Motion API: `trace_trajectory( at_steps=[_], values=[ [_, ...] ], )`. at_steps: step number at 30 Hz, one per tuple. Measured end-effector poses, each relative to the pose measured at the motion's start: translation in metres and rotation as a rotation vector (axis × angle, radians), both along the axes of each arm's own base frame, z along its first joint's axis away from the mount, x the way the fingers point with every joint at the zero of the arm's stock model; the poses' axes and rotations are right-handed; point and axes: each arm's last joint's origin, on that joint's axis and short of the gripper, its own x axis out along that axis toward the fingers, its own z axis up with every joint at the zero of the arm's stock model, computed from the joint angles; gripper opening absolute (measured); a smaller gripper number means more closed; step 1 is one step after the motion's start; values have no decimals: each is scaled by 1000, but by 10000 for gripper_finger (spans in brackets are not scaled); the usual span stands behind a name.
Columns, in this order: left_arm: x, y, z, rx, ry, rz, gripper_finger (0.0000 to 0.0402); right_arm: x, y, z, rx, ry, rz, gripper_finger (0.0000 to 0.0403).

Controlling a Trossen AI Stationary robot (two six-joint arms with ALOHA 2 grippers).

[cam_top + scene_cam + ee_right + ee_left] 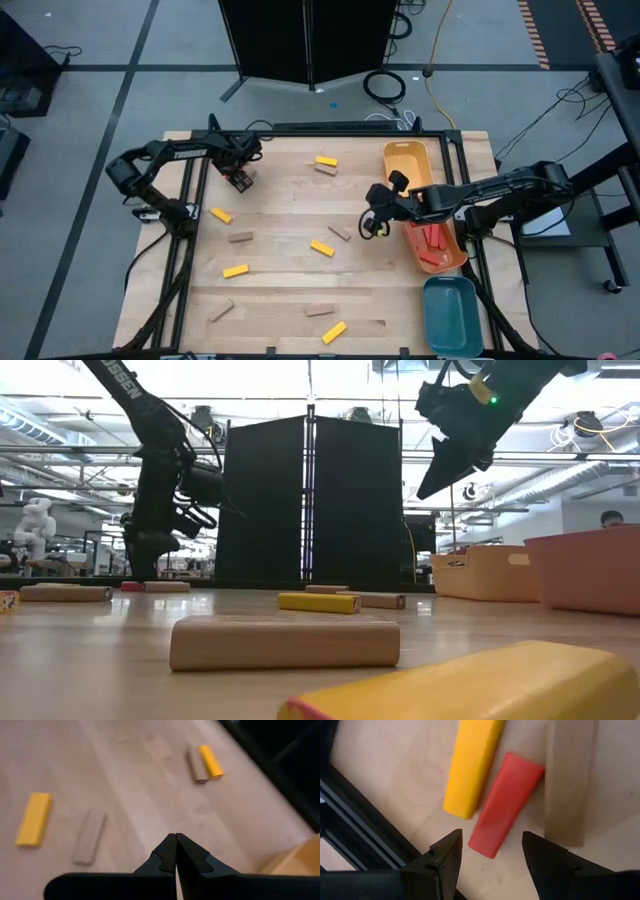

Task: Sort blocks
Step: Put the red block into the orange bin

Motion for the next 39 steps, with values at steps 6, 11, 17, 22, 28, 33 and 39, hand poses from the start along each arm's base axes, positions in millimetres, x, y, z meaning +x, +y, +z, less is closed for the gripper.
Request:
trace_trajectory(
  at_steps=[6, 11, 17, 22, 28, 33, 39],
  values=[
    [-6, 5, 0, -39, -12, -11, 203, 1, 4, -1, 93, 9, 69, 0],
    [-16, 15, -1, -99, -76, -13, 203, 0, 7, -1, 114, 6, 84, 0],
    [-30, 27, -1, -105, -101, 32, 203, 0, 13, -1, 117, 4, 101, 0],
    [-31, 30, -3, -118, -161, 23, 203, 0, 14, -1, 115, 4, 103, 0],
    [-28, 32, -10, -136, -184, -7, 203, 0, 15, -1, 115, 4, 105, 0],
    [-22, 31, -13, -153, -168, -30, 203, -1, 16, -1, 117, 3, 108, 0],
    [-21, 29, -13, -153, -162, 8, 203, -1, 17, -1, 115, 4, 111, 0]
  ],
)
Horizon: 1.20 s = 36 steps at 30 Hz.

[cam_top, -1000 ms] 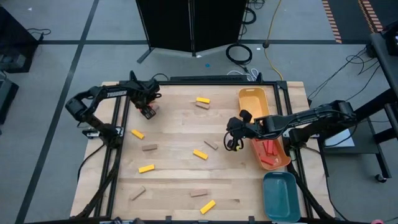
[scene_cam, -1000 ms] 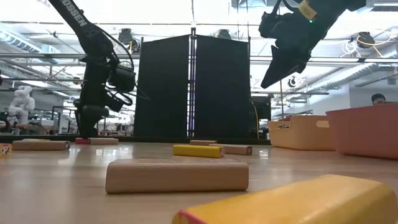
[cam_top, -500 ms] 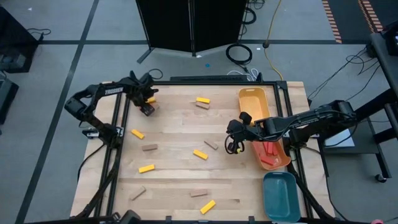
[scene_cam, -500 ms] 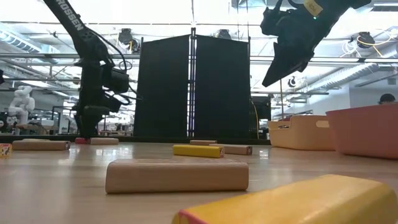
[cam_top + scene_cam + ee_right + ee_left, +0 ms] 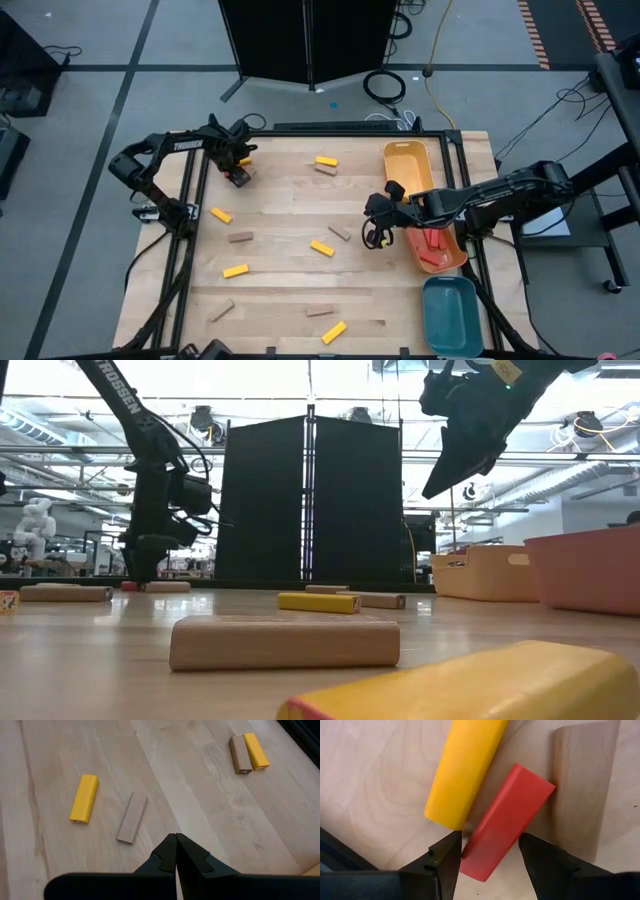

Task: Sort blocks
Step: Put the red block into the orange bin

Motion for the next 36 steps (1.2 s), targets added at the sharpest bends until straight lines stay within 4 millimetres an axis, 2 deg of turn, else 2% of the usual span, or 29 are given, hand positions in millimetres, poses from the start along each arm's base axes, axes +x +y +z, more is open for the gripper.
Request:
trace_trajectory(
  at_steps=[6, 15, 20, 25, 29, 32, 36],
  values=[
    [0, -1, 0, -13, -2, -13, 188, 0, 0, 0, 7, -3, -9, 0],
    [0, -2, 1, -21, -8, -14, 74, 0, 1, 0, 26, -10, -22, 0],
    [3, -8, 11, -35, -62, -34, 74, 0, 1, 0, 15, -5, -7, 0],
    [12, -19, 37, 10, -207, -100, 92, 0, 1, 0, 5, -1, 5, 0],
    [27, -34, 60, 34, -418, -201, 89, 0, -1, 0, -1, -3, -8, 0],
    [47, -48, 69, 29, -625, -339, 86, -1, -4, 5, -24, -45, -64, 0],
    [79, -65, 70, 66, -851, -461, 86, -2, -5, 23, -47, -173, -55, 0]
  ],
)
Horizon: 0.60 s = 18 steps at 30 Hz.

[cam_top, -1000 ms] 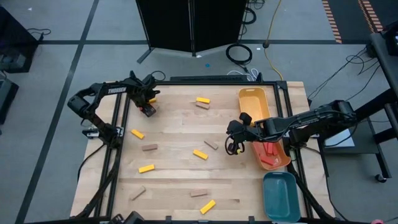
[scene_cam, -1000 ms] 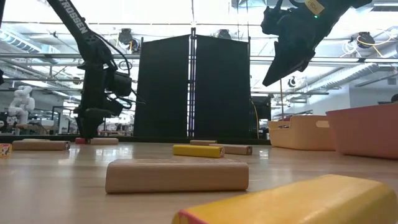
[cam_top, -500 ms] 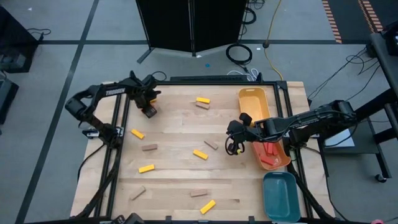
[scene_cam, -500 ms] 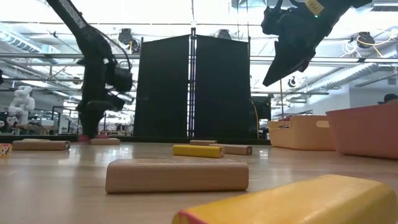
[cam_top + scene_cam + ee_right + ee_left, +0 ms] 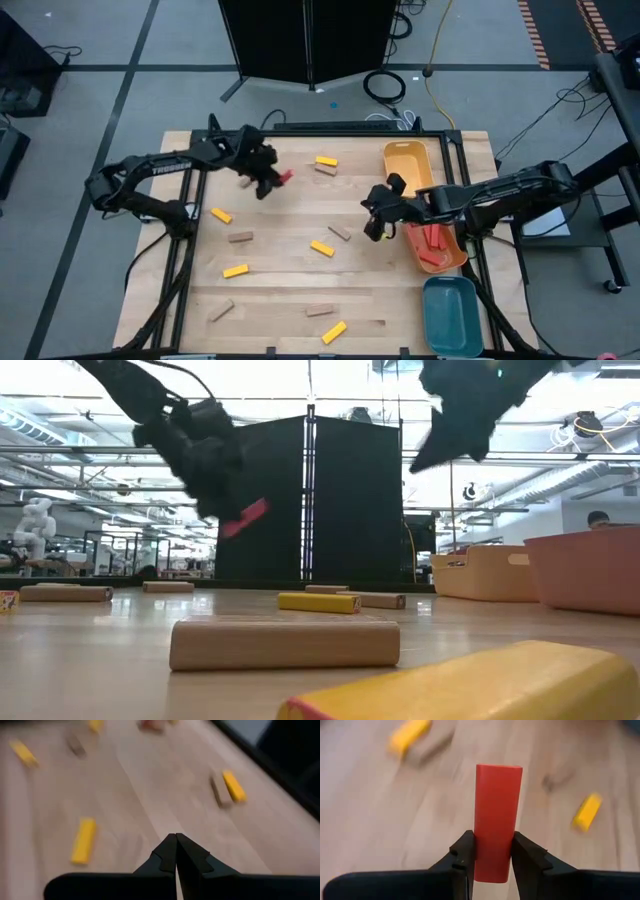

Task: Sort blocks
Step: Put the red block into the orange bin

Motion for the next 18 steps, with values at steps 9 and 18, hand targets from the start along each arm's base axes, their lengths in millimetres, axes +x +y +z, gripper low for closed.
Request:
trace_trajectory(
  at_steps=[9, 18],
  values=[
    [75, -35, -5, 101, -403, -209, 86, -25, -4, 45, 4, -240, 25, 0],
    [145, -43, -37, 37, -530, -255, 86, -32, -4, 62, -8, -350, 42, 0]
  ],
)
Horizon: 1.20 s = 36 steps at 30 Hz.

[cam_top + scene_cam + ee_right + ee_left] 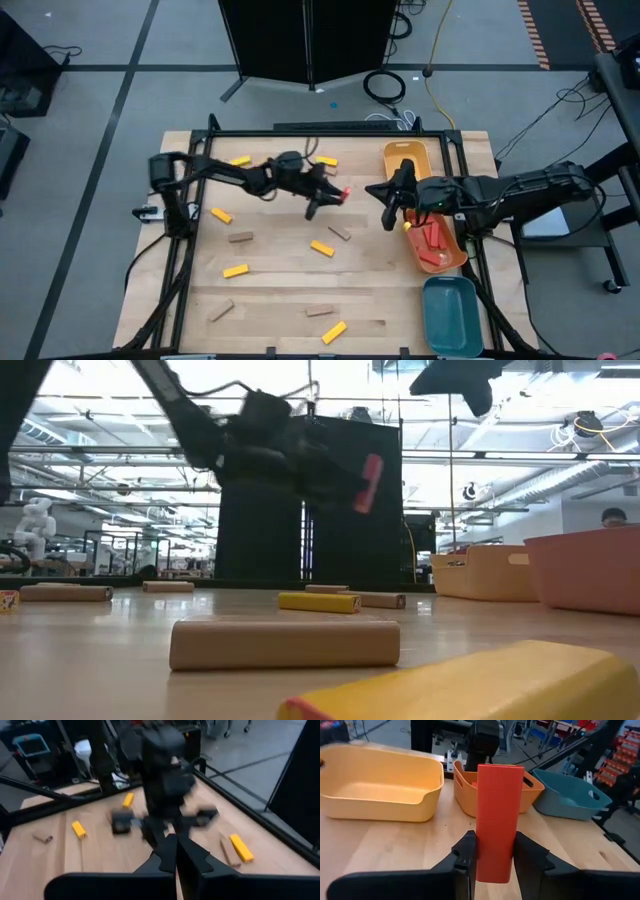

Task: Sort blocks
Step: Put the red block into the orange bin

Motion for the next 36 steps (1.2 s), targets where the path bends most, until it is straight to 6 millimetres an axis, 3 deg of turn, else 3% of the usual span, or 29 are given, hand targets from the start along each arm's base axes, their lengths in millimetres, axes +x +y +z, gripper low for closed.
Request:
trace_trajectory(
  at_steps=[5, 11, 19, 27, 36],
  values=[
    [48, -2, -16, -11, -3, -56, 86, 3, 1, 8, -34, -76, 20, 0],
    [102, -17, -34, -20, -30, -147, 86, -4, 2, 18, -20, -137, 97, 0],
    [164, -39, -29, 10, -159, -200, 86, -26, 8, 36, 61, -239, 196, 0],
    [196, -51, -15, 29, -209, -186, 86, -33, 9, 40, 39, -260, 211, 0],
    [201, -58, -7, 189, -270, 15, 86, -30, 9, 38, -18, -236, 221, 0]
  ],
)
